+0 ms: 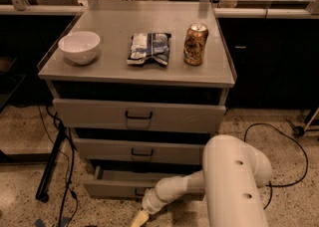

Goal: Open bottom drawer

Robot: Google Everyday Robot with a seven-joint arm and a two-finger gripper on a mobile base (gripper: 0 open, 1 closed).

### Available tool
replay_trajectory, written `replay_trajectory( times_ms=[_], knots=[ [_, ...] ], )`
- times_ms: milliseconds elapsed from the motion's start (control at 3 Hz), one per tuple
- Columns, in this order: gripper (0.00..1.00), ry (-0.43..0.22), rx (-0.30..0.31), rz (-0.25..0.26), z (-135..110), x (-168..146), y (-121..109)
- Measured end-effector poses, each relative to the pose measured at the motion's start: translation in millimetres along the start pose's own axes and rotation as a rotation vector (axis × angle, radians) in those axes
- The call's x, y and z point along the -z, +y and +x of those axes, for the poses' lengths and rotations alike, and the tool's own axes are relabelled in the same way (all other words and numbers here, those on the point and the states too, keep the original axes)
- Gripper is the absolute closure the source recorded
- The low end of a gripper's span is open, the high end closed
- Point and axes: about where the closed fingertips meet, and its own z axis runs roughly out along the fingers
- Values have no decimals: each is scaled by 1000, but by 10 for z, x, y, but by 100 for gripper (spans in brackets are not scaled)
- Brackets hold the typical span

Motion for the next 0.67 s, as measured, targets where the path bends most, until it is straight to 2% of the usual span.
replay_trajectory(
  times_ms=[333, 667],
  knots=[
    [0, 1, -1, -1, -8, 11, 4],
    [0, 5, -20, -15, 154, 84, 210]
  ],
)
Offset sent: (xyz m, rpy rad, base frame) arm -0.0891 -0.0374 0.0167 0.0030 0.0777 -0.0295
